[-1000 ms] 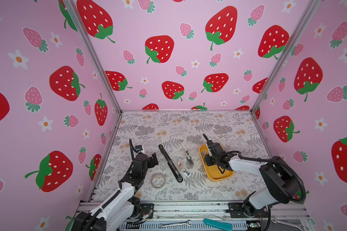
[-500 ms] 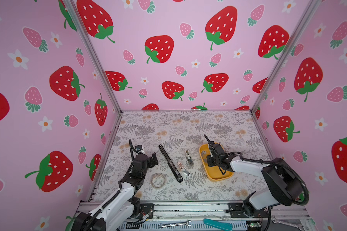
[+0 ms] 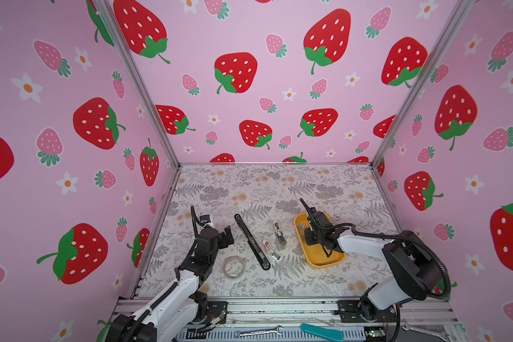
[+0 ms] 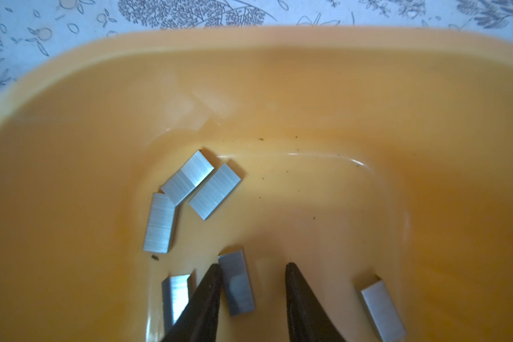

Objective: Load the staples into the stapler
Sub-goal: 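Lower the open right gripper into the yellow tray over a staple strip, then close the right gripper on a silver staple strip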

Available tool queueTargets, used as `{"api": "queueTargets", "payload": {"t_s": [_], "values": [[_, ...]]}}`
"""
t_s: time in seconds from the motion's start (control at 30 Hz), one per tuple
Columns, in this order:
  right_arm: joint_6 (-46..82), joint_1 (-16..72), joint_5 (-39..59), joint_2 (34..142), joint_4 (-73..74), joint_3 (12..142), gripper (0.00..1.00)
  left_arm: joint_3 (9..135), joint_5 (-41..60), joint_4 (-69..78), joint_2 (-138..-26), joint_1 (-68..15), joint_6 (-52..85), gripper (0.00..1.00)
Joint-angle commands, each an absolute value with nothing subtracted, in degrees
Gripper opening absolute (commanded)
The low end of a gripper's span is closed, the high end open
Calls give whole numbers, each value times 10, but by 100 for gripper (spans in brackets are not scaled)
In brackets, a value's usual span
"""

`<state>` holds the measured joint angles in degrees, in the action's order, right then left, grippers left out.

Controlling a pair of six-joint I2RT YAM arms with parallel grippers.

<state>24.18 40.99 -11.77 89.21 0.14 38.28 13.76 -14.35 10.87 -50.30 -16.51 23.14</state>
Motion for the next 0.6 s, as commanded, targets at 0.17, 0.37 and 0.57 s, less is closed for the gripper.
{"api": "queueTargets", "payload": {"t_s": [0.17, 0.37, 0.57], "values": [[246, 414, -121, 918, -25, 387, 35, 157, -143, 114, -499, -166, 232, 99], [244, 423, -126, 928, -27, 392, 29, 156, -145, 113, -498, -166, 233, 99], [246, 427, -132, 937, -31, 397, 33, 153, -145, 114, -492, -166, 233, 99]]}}
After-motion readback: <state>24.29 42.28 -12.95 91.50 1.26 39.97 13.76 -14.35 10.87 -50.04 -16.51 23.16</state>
